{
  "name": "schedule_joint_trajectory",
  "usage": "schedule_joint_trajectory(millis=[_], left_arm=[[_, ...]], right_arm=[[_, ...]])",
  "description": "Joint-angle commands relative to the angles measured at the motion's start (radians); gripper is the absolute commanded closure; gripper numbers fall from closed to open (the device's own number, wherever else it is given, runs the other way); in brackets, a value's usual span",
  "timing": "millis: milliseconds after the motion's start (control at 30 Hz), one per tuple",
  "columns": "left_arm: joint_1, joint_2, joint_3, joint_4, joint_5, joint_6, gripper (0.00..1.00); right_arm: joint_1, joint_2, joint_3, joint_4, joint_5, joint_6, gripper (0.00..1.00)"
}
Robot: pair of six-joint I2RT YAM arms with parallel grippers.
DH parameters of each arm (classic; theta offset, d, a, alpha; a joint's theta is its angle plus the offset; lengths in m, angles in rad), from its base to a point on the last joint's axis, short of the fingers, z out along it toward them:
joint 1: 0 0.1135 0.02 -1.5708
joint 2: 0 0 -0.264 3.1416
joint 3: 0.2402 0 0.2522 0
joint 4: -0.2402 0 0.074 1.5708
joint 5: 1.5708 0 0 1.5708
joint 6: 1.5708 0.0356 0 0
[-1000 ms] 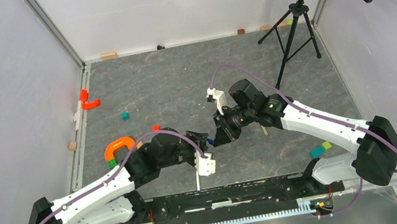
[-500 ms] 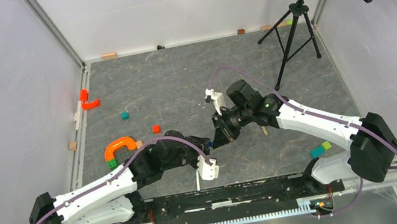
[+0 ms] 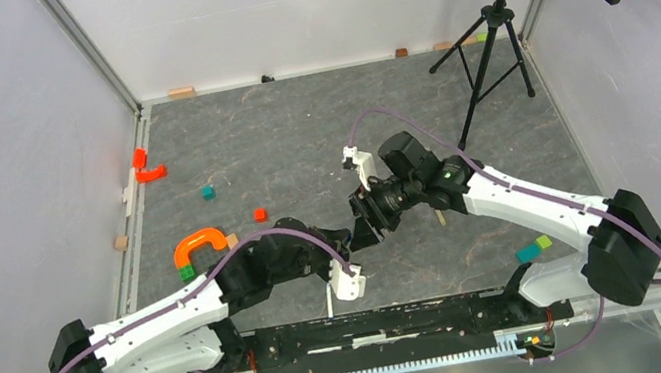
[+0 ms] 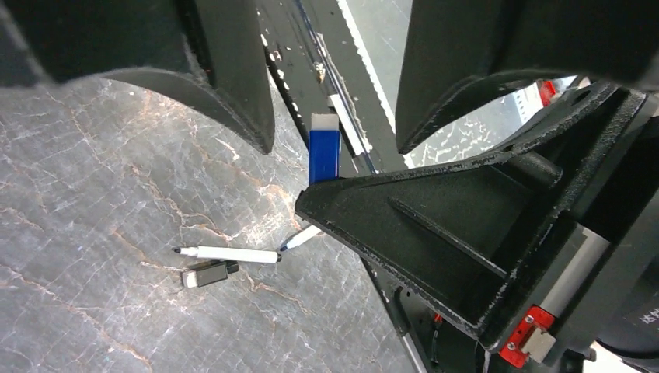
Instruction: Insert the pens into the pen caps
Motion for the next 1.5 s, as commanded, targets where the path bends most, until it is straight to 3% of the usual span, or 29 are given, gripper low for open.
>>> schedule_joint_trajectory(millis=[0,233,300,400,433,500,567,633,733,867,1033,1333,1467], left_arm=[[-0.004,-0.034,0.005,0.084,0.028,-0.045,0.98],[-0.002,-0.065,-0.008,0.168,0.037,-0.164,0.98],[0.001,-0.064,-0.004,0.184,0.033,-0.213,0.98],[0.004,-0.062,0.007,0.255,0.014,-0.302,0.98],[0.006,-0.06,0.015,0.266,0.006,-0.331,0.98],[0.01,-0.062,0.039,0.277,0.013,-0.413,0.98],[0.02,-0.07,0.062,0.28,0.055,-0.513,0.98],[0.041,-0.077,0.088,0.273,0.16,-0.607,0.98],[0.085,-0.078,0.108,0.282,0.346,-0.711,0.98],[0.158,-0.075,0.142,0.297,0.584,-0.831,0.98],[0.181,-0.06,0.167,0.259,0.624,-0.836,0.98],[0.192,-0.024,0.18,0.235,0.632,-0.827,0.98],[0.192,-0.014,0.181,0.226,0.613,-0.819,0.98]], right_arm=[[-0.012,-0.065,0.074,-0.014,0.05,-0.002,0.32],[-0.072,-0.184,0.102,0.01,0.252,-0.046,0.24],[-0.074,-0.283,0.027,0.134,0.35,-0.062,0.24],[-0.075,-0.537,-0.221,0.47,0.545,-0.129,0.21],[-0.074,-0.609,-0.274,0.521,0.594,-0.166,0.15],[-0.075,-0.692,-0.353,0.581,0.628,-0.275,0.14],[-0.074,-0.753,-0.42,0.628,0.561,-0.381,0.15],[-0.075,-0.814,-0.503,0.713,0.377,-0.452,0.16],[-0.074,-0.856,-0.573,0.871,0.107,-0.417,0.18],[-0.074,-0.865,-0.594,0.962,-0.049,-0.4,0.21],[-0.074,-0.777,-0.557,0.986,-0.237,-0.351,0.24],[-0.072,-0.697,-0.516,0.998,-0.222,-0.319,0.35],[-0.071,-0.666,-0.51,1.019,-0.238,-0.301,0.45]])
